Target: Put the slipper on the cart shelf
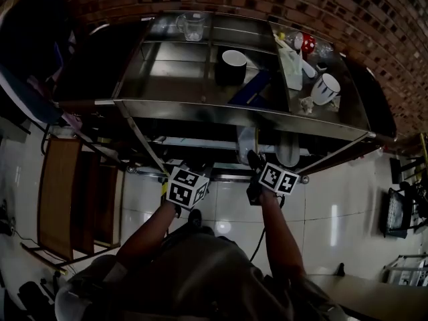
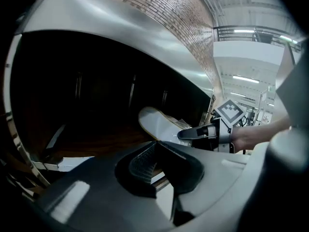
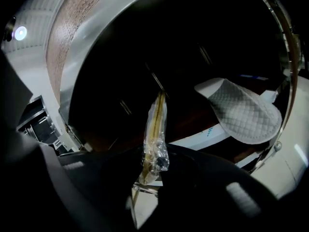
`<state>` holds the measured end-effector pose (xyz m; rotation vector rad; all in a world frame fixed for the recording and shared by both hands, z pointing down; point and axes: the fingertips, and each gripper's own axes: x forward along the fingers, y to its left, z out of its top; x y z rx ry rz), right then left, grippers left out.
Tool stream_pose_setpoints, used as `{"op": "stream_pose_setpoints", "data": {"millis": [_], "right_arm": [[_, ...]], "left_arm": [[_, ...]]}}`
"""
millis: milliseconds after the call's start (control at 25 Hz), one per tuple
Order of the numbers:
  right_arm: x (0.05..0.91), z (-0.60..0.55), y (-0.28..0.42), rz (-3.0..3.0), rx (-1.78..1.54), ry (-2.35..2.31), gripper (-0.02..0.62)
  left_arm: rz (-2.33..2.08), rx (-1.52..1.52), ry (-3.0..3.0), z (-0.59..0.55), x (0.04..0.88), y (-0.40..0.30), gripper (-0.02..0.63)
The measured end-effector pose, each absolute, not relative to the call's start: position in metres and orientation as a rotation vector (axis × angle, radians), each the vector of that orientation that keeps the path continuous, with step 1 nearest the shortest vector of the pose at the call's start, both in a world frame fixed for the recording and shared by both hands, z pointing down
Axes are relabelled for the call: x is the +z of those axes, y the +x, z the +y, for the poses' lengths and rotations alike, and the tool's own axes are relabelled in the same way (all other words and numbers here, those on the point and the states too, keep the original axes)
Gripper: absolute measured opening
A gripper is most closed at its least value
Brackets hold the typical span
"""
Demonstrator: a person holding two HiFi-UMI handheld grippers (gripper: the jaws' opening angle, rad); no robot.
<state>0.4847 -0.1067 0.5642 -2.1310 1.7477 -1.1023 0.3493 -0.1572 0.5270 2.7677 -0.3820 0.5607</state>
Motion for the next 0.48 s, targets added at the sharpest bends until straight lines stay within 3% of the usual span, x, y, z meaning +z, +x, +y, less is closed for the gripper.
{"op": "stream_pose_setpoints", "data": {"millis": [480], "right_arm": [[0.574,-0.165,0.503,1.636,-1.062,-2.213,0.069]], "left_arm": [[-0.321,0.554,2.737,-0.184,0.534,0.351,0.008]]}}
